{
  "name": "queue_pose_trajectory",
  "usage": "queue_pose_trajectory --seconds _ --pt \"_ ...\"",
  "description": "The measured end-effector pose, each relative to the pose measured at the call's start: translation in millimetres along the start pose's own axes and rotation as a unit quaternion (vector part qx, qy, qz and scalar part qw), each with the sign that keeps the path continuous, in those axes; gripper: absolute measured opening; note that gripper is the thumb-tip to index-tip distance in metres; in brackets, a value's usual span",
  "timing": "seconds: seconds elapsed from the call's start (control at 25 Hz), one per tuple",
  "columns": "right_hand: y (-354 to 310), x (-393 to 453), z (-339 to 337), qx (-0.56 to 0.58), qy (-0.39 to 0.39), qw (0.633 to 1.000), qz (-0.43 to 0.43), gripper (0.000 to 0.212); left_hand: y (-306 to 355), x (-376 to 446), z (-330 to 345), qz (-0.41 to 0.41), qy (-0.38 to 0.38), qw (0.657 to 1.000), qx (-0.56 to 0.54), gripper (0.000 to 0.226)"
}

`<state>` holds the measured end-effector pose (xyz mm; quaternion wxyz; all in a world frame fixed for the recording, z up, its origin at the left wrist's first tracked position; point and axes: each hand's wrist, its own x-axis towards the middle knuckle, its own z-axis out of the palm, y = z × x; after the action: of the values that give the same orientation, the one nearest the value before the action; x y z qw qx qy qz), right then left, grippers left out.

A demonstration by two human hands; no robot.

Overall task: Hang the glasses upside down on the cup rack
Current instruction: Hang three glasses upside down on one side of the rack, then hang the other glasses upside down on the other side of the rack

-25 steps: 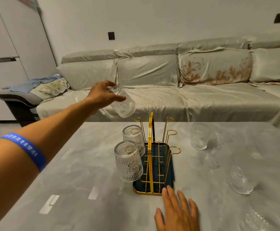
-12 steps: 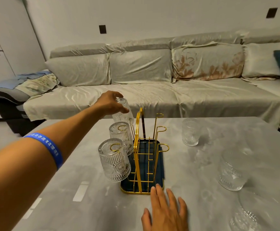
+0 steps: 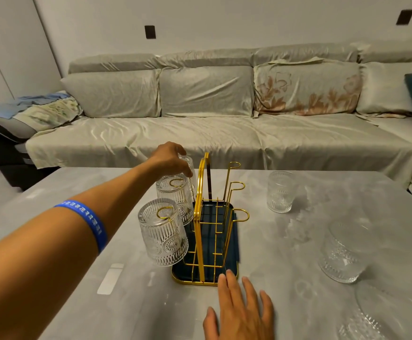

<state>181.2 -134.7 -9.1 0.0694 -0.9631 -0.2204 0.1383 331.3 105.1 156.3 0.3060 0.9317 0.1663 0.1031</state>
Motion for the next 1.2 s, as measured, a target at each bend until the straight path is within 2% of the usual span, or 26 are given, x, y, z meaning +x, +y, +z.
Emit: queue_pose_trajectory --seconds 0.28,0.36,0.4,0.48,0.56,0.64,0.68,0.72,0.76,0.84,0.92,0.96,1.0,1.04,1.08,1.12,1.16,1.2 --pt "0.2 -0.8 1.7 0.002 0.011 1.000 0.001 0.076 -1.1 -0.4 -0.1 -0.015 -0.028 0.999 -0.003 0.075" --pt "0.7 -2.1 3.7 0.006 0.025 1.000 0.003 0.075 -5.3 -9.6 -5.2 -0.024 -0.024 0.998 -0.057 0.076" --pt "0.5 -2.9 5.1 0.008 0.034 0.999 0.003 0.075 -9.7 -17.4 -10.1 -0.028 0.001 0.994 -0.104 0.071" --pt "-0.6 -8.1 6.1 0.015 0.052 0.999 0.008 0.074 -23.9 -43.8 -17.1 -0.036 0.114 0.972 -0.200 0.053" --pt "-2.3 -14.3 7.4 0.029 0.079 0.996 0.015 0.072 -47.9 -86.8 -11.8 -0.066 0.254 0.924 -0.280 0.034" --pt "-2.8 -22.5 10.0 0.049 0.119 0.992 0.016 0.068 -76.6 -142.0 12.7 -0.114 0.308 0.892 -0.310 0.026" --pt "-3.0 -24.9 10.7 0.059 0.137 0.989 0.008 0.067 -90.7 -168.8 30.0 -0.127 0.293 0.901 -0.295 0.026" --pt "-2.0 -29.2 11.3 0.072 0.152 0.986 -0.001 0.065 -100.7 -194.9 48.5 -0.122 0.250 0.923 -0.265 0.027" --pt "0.3 -33.3 11.4 0.087 0.167 0.982 -0.011 0.064 -107.4 -217.0 67.4 -0.103 0.186 0.952 -0.219 0.031" --pt "6.7 -42.9 11.2 0.133 0.187 0.973 -0.028 0.060 -112.0 -246.6 98.4 -0.020 0.052 0.997 -0.054 0.053" --pt "14.9 -57.2 9.7 0.212 0.197 0.957 -0.033 0.052 -111.0 -256.8 115.6 0.058 -0.012 0.993 0.099 0.066" --pt "18.2 -66.9 9.8 0.279 0.202 0.938 -0.023 0.045 -109.3 -258.0 117.1 0.073 -0.024 0.988 0.131 0.065" --pt "20.9 -77.3 11.1 0.373 0.222 0.901 -0.004 0.037 -109.2 -258.5 116.3 0.076 -0.032 0.986 0.145 0.065" --pt "25.5 -88.7 12.2 0.467 0.269 0.842 0.029 0.035 -110.0 -260.2 115.8 0.075 -0.037 0.986 0.147 0.064" --pt "34.3 -97.9 12.1 0.540 0.342 0.766 0.076 0.039 -111.0 -262.0 115.6 0.075 -0.038 0.985 0.148 0.065" --pt "46.4 -106.8 9.2 0.572 0.426 0.689 0.130 0.042 -111.3 -262.8 115.3 0.074 -0.038 0.985 0.151 0.065" --pt "61.2 -115.2 5.8 0.564 0.498 0.635 0.176 0.045 -110.9 -262.8 115.4 0.075 -0.038 0.984 0.155 0.066" --pt "77.4 -121.3 2.2 0.538 0.541 0.610 0.213 0.048 -109.8 -262.5 115.4 0.074 -0.036 0.984 0.161 0.066"
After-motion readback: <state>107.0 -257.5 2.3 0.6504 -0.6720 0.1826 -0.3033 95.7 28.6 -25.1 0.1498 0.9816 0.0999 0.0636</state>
